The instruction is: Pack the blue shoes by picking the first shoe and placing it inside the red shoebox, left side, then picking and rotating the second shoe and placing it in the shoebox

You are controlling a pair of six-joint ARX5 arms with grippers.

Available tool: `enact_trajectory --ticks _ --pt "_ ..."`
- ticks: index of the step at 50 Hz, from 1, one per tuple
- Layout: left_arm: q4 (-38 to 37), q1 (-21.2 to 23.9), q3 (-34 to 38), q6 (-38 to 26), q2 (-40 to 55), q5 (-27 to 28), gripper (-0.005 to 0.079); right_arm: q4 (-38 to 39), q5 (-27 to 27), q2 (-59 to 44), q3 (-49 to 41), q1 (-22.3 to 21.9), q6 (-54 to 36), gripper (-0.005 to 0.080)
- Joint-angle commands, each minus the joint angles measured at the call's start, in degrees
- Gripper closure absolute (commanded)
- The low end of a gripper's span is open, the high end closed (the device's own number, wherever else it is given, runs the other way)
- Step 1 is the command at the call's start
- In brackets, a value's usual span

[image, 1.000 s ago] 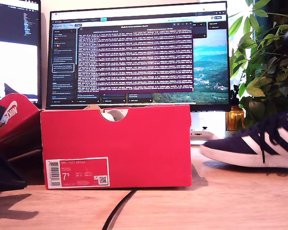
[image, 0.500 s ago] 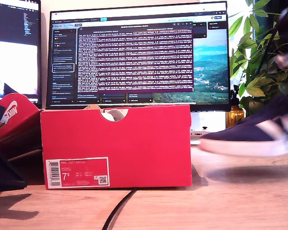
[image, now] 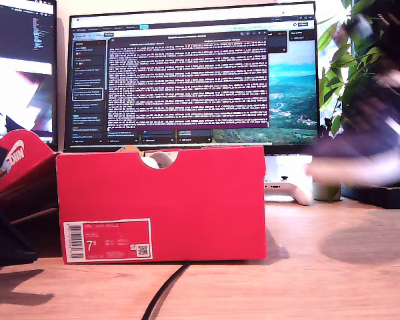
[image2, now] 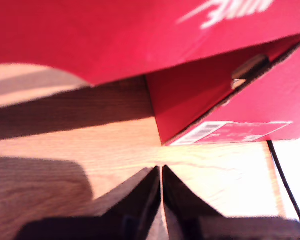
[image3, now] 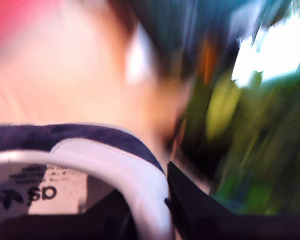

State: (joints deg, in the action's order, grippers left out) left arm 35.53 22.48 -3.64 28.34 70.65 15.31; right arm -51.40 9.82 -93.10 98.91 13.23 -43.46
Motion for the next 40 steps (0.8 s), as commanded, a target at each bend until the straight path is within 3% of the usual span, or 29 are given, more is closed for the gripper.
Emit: enact_trajectory --ticks 1,12,19,40 --pt "0.2 0.2 -0.3 -0.2 0.3 0.1 0.0763 1.6 -2.0 0.0 2.4 1.3 -1.8 0.0763" --pt "0.5 0.2 -0.4 -0.2 0.3 0.0 0.0763 10.9 -4.8 0.0 3.7 6.1 -5.9 0.0763" --pt "5.3 0.0 -0.5 -0.2 0.3 -1.7 0.0763 14.7 -7.6 -0.1 3.7 8.2 -6.1 0.0763" --pt "16.1 0.0 -3.0 -0.2 0.3 -2.3 0.0763 23.4 -8.4 -5.7 3.7 10.4 -11.1 0.0763"
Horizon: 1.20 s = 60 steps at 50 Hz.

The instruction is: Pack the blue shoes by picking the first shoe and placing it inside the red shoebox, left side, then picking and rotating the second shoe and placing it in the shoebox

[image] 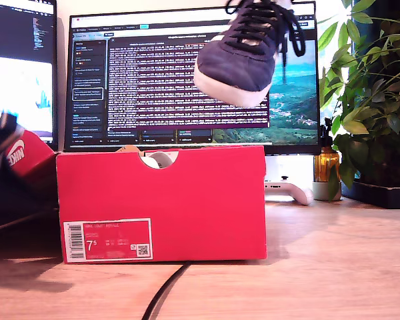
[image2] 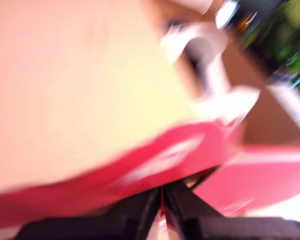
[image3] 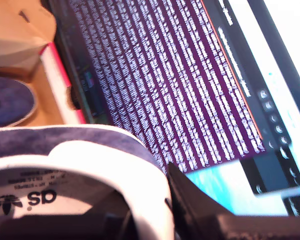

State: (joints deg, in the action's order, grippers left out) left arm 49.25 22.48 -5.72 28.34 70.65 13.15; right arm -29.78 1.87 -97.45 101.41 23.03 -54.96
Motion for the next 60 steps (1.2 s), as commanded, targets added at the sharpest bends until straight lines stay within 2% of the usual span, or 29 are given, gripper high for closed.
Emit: enact_trajectory --ticks 1,14,34,60 --pt "2.5 0.0 -1.0 -0.2 0.3 -0.1 0.0763 2.1 -0.5 -1.7 1.2 0.6 0.5 0.0763" --pt "2.9 0.0 -1.2 0.2 0.3 -0.1 0.0763 3.8 -0.5 -6.9 1.2 2.3 -2.3 0.0763" --pt "2.9 0.0 -1.2 0.2 0.3 -0.2 0.0763 2.5 -2.5 -11.6 1.2 5.1 -2.3 0.0763" --pt "2.9 0.0 -1.2 0.2 0.3 -0.1 0.0763 -1.3 -3.3 -17.4 1.2 5.5 -6.8 0.0763"
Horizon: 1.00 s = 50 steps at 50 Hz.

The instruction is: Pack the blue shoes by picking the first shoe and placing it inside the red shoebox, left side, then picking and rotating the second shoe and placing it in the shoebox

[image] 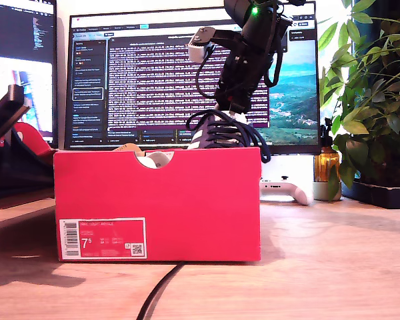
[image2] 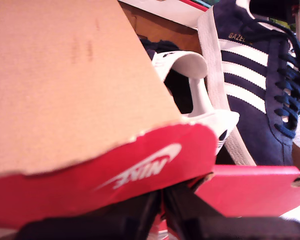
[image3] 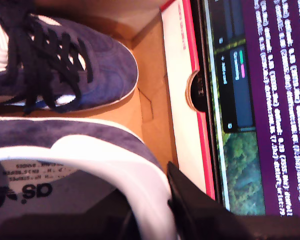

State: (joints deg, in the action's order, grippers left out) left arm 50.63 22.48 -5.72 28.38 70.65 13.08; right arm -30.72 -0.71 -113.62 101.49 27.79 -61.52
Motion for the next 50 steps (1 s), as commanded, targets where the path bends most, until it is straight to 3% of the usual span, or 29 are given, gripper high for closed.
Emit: enact_trajectory --ticks 1,14,29,32,40,50 --pt "1.5 0.0 -1.2 0.1 0.3 0.0 0.0763 -0.2 -0.7 -1.4 1.1 0.7 -0.3 0.0763" --pt "1.5 0.0 -1.2 0.1 0.3 0.0 0.0763 2.2 0.0 -1.7 1.1 0.7 -6.0 0.0763" --pt "1.3 0.0 -1.2 0.1 0.3 0.0 0.0763 -5.1 -2.0 -3.7 1.1 0.8 -2.3 0.0758" --pt "1.2 0.0 -1.2 0.1 0.3 0.0 0.0763 -4.8 -2.0 -3.7 1.1 1.0 -1.8 0.0716" --pt "1.3 0.0 -1.2 0.1 0.3 -0.1 0.0763 0.0 -1.9 -3.7 1.1 2.1 2.3 0.0507" --pt "1.2 0.0 -1.2 0.1 0.3 -0.1 0.0763 3.6 0.3 -3.6 1.4 3.9 3.1 0.0485"
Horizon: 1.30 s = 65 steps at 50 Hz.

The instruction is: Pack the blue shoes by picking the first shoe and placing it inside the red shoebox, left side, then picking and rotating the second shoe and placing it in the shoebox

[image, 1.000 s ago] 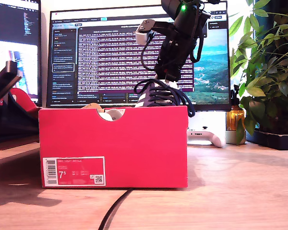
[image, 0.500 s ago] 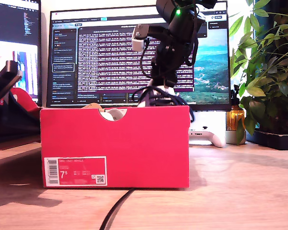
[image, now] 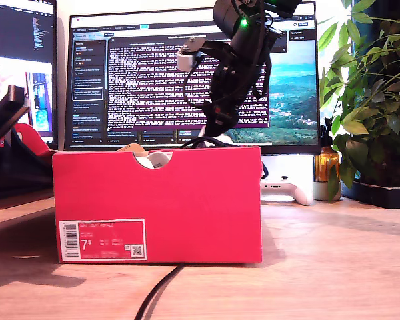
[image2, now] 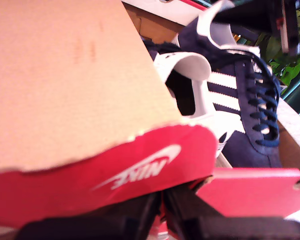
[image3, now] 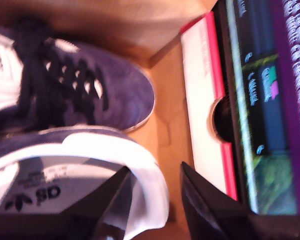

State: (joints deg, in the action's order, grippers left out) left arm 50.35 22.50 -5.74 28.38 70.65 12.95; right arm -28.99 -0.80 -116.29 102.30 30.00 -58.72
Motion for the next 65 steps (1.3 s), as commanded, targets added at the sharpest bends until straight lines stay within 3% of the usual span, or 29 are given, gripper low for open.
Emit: enact_trajectory --ticks 1,11,28,35,37,40,46,47,51,65 --pt "1.5 0.0 -1.1 0.1 0.3 0.1 0.0763 1.9 1.9 -0.9 0.7 1.8 0.3 0.0485" --pt "1.6 0.0 -1.1 0.1 0.3 0.1 0.0763 -0.2 13.1 -0.9 2.9 2.4 0.3 0.0484" --pt "1.5 0.0 -1.1 0.1 0.3 0.1 0.0763 -5.7 22.7 -0.7 7.0 2.7 2.7 0.0485" --pt "1.5 0.0 -1.1 0.1 0.3 0.1 0.0763 -6.4 22.9 -0.7 8.5 3.0 7.9 0.0523" --pt "1.4 0.0 -1.1 0.1 0.3 0.2 0.0763 -6.8 22.9 -0.7 8.9 3.0 11.3 0.0598" --pt "1.5 0.0 -1.1 -0.1 0.2 0.2 0.0763 -7.9 23.0 -0.7 9.5 3.0 16.8 0.0779" --pt "1.4 0.0 -1.1 -2.0 0.2 0.0 0.0763 -10.4 23.1 -0.7 10.0 3.0 22.1 0.0763" --pt "1.2 0.0 -1.1 -3.1 0.2 0.0 0.0763 -10.7 23.3 -0.7 10.0 3.0 28.3 0.0763" --pt "-0.6 0.0 -1.1 -4.5 -0.2 -0.1 0.0763 -13.0 23.2 -0.5 10.0 2.8 33.0 0.0763" --pt "-9.5 0.0 -1.1 -9.7 -4.4 -2.1 0.0763 -20.2 20.8 -0.3 10.0 1.0 38.3 0.0763"
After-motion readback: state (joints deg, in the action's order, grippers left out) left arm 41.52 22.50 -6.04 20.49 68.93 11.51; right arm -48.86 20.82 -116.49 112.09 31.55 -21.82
